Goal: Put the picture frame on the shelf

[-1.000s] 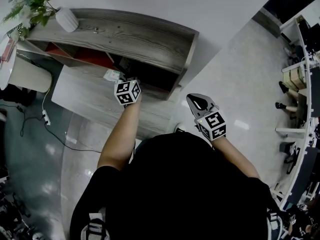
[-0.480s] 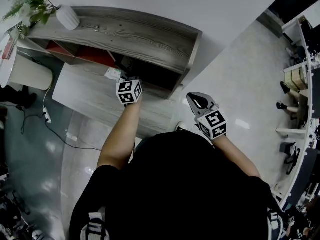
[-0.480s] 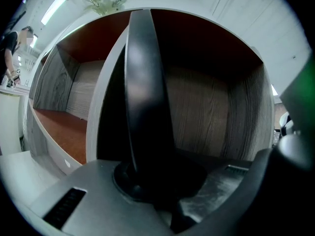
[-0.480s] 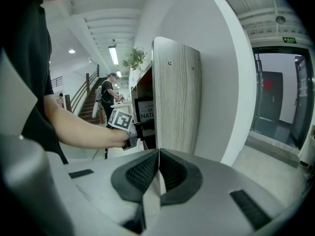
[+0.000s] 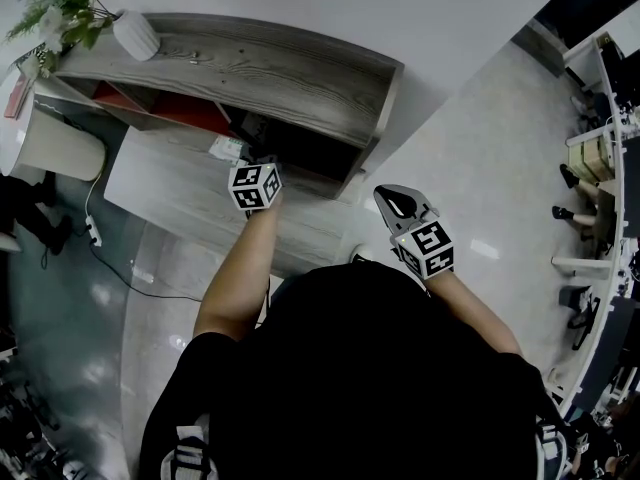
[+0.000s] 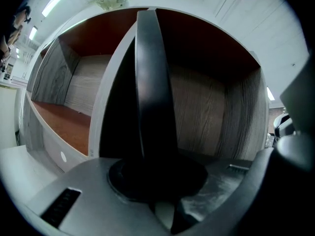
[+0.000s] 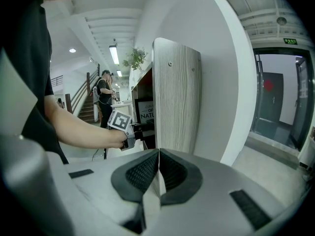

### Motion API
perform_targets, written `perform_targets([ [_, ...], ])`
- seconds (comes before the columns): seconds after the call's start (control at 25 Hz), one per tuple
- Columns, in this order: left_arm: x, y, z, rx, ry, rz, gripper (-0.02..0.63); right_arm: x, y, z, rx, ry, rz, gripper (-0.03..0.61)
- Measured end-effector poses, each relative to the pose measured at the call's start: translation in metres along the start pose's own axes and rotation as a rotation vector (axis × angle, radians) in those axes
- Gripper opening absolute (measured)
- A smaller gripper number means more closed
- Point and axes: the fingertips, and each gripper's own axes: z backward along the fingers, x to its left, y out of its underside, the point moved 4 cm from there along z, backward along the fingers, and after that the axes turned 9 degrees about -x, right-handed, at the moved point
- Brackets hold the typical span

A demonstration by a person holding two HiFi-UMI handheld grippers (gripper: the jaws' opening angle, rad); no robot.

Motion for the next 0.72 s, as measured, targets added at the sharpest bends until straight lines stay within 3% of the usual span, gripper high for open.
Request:
perform_targets([
  [0.32, -0.003, 0.003, 0.004, 0.017, 0.033, 0.023, 0.119, 0.004, -0.001, -0.003, -0.005, -0.007, -0.002, 0.014],
  [0.72, -0.001, 0.011, 0.017, 0.057, 0.047, 0.014, 0.149, 0.009, -0.002, -0.004, -0.012, -0.006, -0.003, 0.014],
])
